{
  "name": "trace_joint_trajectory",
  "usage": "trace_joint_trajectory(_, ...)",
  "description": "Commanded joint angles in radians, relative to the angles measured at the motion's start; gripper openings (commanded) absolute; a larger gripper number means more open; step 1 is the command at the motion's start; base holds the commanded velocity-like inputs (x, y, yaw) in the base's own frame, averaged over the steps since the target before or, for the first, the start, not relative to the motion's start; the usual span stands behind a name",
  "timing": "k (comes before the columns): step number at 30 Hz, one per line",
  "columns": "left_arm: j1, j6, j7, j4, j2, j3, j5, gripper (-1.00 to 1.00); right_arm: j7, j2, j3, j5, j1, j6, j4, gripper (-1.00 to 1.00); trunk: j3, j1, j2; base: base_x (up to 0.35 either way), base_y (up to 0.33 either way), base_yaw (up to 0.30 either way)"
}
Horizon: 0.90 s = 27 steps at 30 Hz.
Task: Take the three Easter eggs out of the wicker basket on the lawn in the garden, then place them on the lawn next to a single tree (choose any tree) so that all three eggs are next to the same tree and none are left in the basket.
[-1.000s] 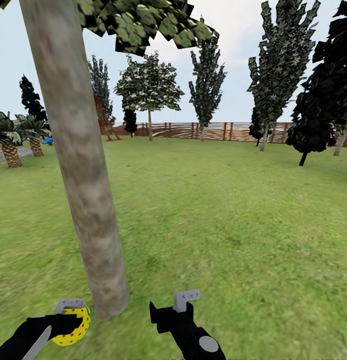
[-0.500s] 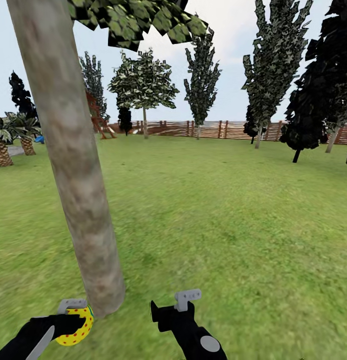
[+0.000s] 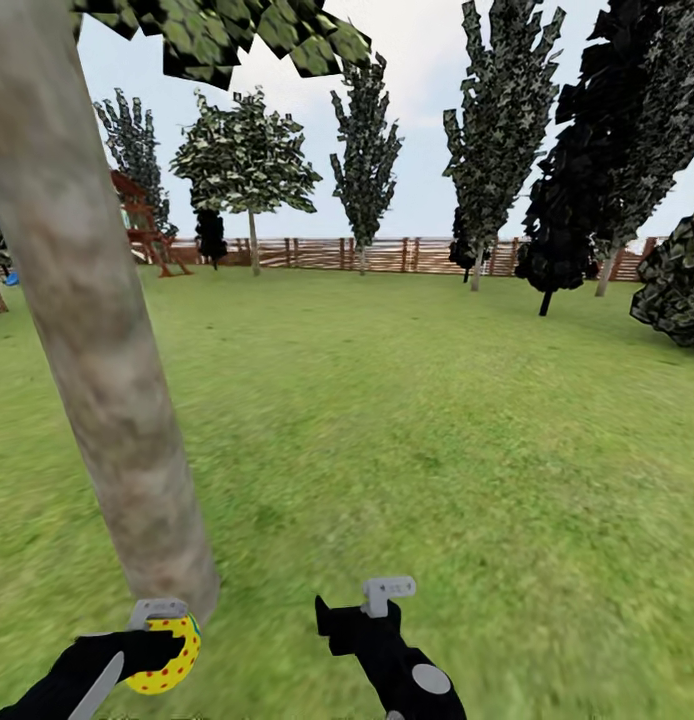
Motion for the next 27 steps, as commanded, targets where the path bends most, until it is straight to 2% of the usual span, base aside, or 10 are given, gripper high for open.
trace_joint_trajectory(1, -0.001, 0.005, 0.005, -0.001, 0.001, -0.003, 0.008, -1.00, -0.010, 0.000, 0.001, -0.011, -0.001, 0.003, -0.001, 1.00, -0.006, 0.004, -0.008, -0.186, 0.000, -0.093)
trace_joint_trajectory(10, -0.001, 0.004, 0.023, -0.002, -0.005, -0.003, 0.009, -1.00, -0.009, 0.001, 0.000, -0.011, -0.001, 0.004, 0.000, 1.00, -0.048, 0.038, -0.071, -0.117, 0.000, -0.066)
trace_joint_trajectory(25, -0.001, -0.004, 0.028, 0.002, -0.013, -0.003, 0.007, -1.00, -0.008, 0.002, 0.004, -0.011, -0.001, 0.004, 0.004, 1.00, -0.120, 0.096, -0.176, -0.007, 0.000, -0.004)
trace_joint_trajectory(27, -0.001, -0.005, 0.028, 0.003, -0.013, -0.003, 0.008, -1.00, -0.008, 0.002, 0.005, -0.011, -0.001, 0.003, 0.004, 1.00, -0.123, 0.096, -0.176, 0.000, 0.000, 0.000)
